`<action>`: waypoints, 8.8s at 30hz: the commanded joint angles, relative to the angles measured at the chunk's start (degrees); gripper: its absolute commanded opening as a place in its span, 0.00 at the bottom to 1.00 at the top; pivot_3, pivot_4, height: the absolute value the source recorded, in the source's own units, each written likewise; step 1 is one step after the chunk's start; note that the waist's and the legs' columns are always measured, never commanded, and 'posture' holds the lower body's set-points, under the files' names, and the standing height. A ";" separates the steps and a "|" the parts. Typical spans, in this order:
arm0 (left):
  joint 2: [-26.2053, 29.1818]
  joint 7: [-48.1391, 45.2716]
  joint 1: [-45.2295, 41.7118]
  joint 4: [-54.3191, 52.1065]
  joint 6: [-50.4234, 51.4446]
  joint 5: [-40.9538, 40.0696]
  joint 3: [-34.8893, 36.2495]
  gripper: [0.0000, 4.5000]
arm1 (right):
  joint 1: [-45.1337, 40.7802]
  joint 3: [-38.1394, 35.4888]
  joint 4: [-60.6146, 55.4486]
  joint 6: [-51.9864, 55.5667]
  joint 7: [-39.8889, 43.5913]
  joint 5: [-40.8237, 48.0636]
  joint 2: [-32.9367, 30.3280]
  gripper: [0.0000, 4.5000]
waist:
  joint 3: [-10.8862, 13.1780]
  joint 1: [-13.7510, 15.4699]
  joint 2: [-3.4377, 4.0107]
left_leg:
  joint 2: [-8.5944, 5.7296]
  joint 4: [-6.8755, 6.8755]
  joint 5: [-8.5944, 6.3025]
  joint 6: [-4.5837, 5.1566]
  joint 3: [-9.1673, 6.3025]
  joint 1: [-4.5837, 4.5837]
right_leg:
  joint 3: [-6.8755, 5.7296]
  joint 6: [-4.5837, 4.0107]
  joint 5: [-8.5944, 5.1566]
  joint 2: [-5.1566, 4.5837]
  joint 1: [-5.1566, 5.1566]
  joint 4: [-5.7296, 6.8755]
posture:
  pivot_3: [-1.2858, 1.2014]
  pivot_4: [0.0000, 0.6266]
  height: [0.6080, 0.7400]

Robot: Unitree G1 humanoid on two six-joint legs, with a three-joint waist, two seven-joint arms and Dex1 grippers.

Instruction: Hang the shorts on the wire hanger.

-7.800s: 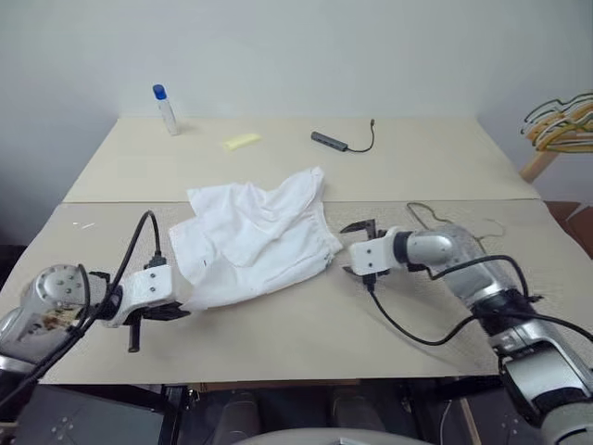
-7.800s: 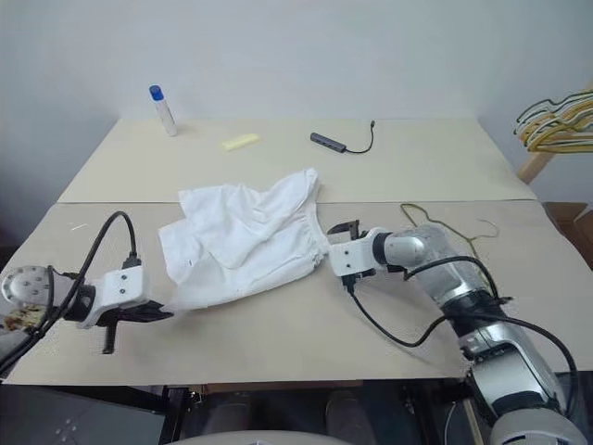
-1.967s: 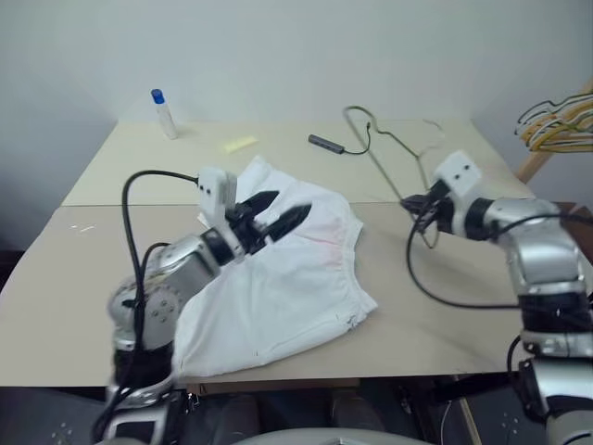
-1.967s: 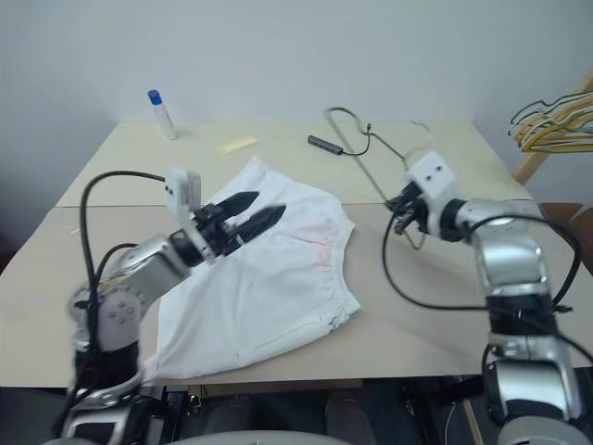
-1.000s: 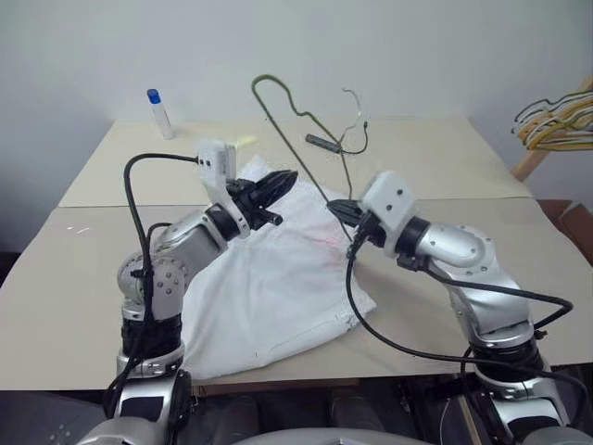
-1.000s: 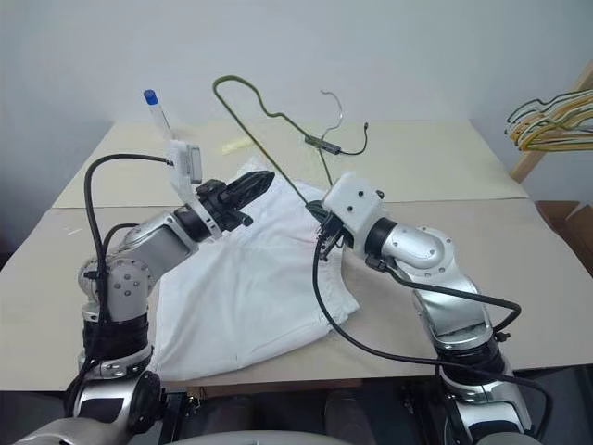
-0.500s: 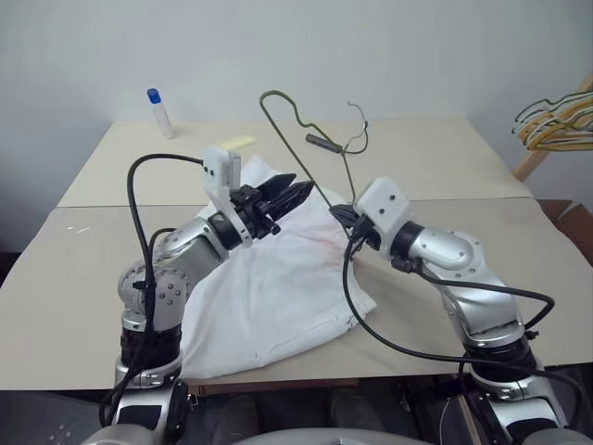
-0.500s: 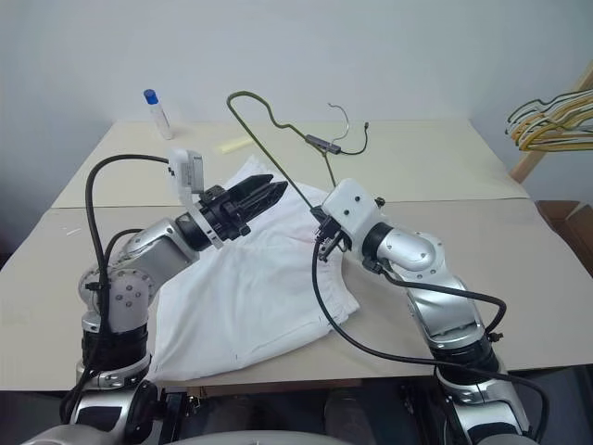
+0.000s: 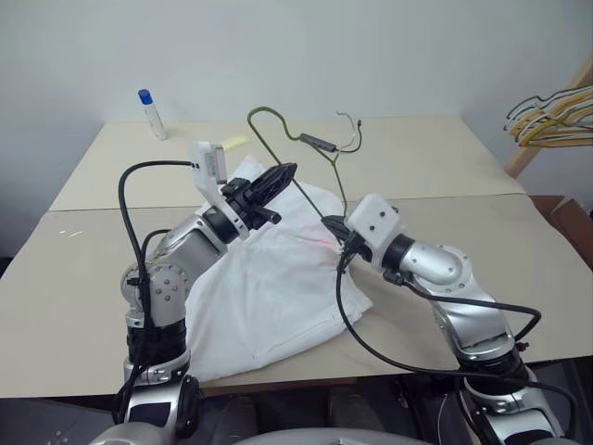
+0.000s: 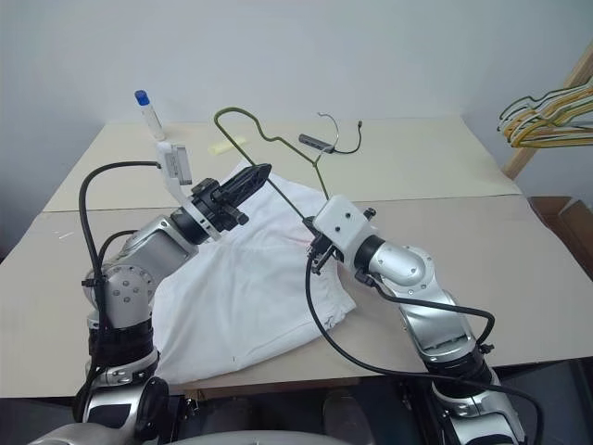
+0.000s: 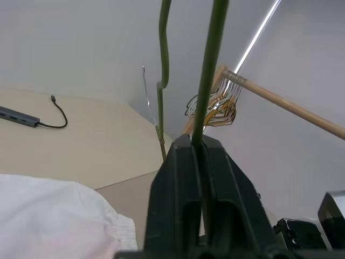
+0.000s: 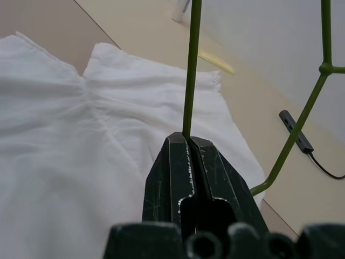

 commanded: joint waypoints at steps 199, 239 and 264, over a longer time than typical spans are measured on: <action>34.07 -49.44 17.52 -2.00 -26.67 26.54 -10.46 0.99 | -19.94 -2.90 63.70 29.80 49.87 23.35 -22.09 0.00 | 0.31 2.50 0.52 | -0.16 0.09 0.01 0.01 -0.14 -0.18 | -0.15 0.11 -0.09 -0.15 0.05 0.00 | 0.51 0.00 1.00; 43.77 -75.28 -30.48 42.48 -44.36 21.92 -29.63 0.95 | -25.10 6.81 19.22 6.25 40.70 9.66 -19.23 0.00 | 0.34 2.00 0.54 | -0.16 0.36 0.03 0.01 -0.24 -0.84 | -0.23 0.13 -0.10 -0.10 -0.70 0.46 | 0.49 0.00 1.00; 43.02 -75.28 -31.56 48.03 -53.05 25.56 -35.40 0.00 | -20.14 4.01 19.35 -8.52 33.26 4.67 -16.18 0.13 | 0.34 0.75 0.54 | -0.13 0.52 0.03 0.02 -0.25 -1.02 | -0.23 0.13 -0.10 -0.06 -0.86 0.53 | 0.49 0.00 1.00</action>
